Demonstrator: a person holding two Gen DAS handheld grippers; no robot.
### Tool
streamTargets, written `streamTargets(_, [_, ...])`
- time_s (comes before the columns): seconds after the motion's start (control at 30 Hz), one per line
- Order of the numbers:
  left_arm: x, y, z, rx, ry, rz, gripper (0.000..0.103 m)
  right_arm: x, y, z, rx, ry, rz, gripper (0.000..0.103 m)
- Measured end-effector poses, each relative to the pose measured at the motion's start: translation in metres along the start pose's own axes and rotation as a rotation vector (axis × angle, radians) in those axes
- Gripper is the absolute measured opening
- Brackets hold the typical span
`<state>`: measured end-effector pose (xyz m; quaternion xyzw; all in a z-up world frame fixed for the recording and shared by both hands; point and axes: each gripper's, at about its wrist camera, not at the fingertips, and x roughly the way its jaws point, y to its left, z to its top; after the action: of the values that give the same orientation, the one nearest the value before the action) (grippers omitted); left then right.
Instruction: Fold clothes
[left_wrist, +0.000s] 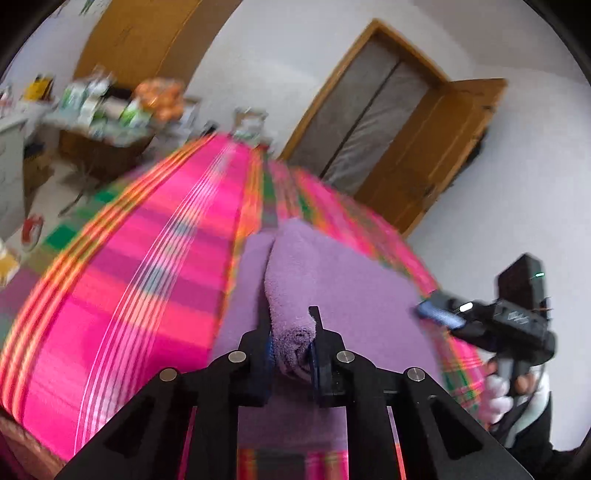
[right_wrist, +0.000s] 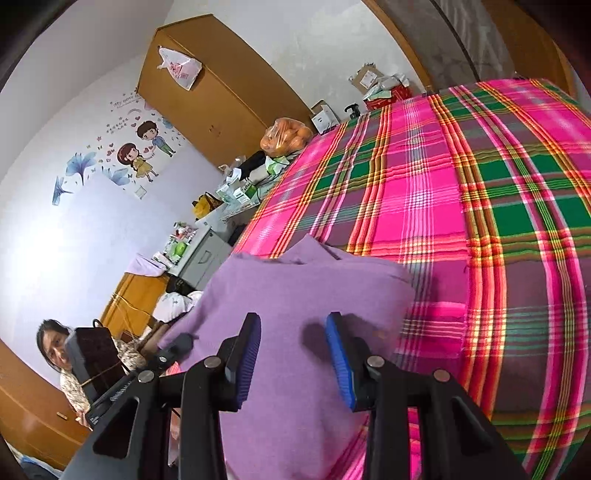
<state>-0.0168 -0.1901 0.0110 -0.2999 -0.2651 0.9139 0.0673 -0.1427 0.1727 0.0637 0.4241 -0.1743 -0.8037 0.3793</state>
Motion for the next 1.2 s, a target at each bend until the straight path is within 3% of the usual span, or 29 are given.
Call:
streamTargets(0.23, [0.001,0.004,-0.008,-0.003,0.015,-0.007,0.016,0.001,0.001,0.004,-0.035,-0.041,-0.049,0.038])
streamTargets(0.3, [0.002,0.006,-0.01,-0.006,0.02,-0.017,0.016,0.009,-0.008,0.008,-0.04,-0.04,-0.11,0.029])
streamTargets(0.37, [0.001,0.006,-0.01,0.0,0.025,-0.022,0.016,0.022,-0.024,0.01,-0.009,-0.008,-0.174,0.004])
streamTargets(0.57, [-0.016,0.007,-0.013,0.03,0.023,0.008,0.017,0.016,-0.016,0.007,-0.067,-0.024,-0.205,0.008])
streamTargets(0.73, [-0.033,-0.016,-0.003,0.114,-0.035,0.052,0.017,0.004,0.009,0.005,-0.159,-0.069,-0.212,0.013])
streamTargets(0.9, [-0.02,-0.041,0.017,0.2,-0.047,0.028,0.017,0.013,0.024,-0.003,-0.21,-0.048,-0.219,0.013])
streamTargets(1.0, [0.01,-0.04,0.017,0.221,0.001,0.039,0.017,0.022,0.024,-0.004,-0.217,-0.024,-0.218,0.013])
streamTargets(1.1, [0.029,-0.02,0.008,0.17,0.052,0.038,0.016,0.03,0.026,-0.004,-0.241,-0.013,-0.221,0.013])
streamTargets(1.2, [0.023,-0.016,0.003,0.163,0.026,0.02,0.016,0.038,0.031,-0.002,-0.26,-0.001,-0.231,0.013])
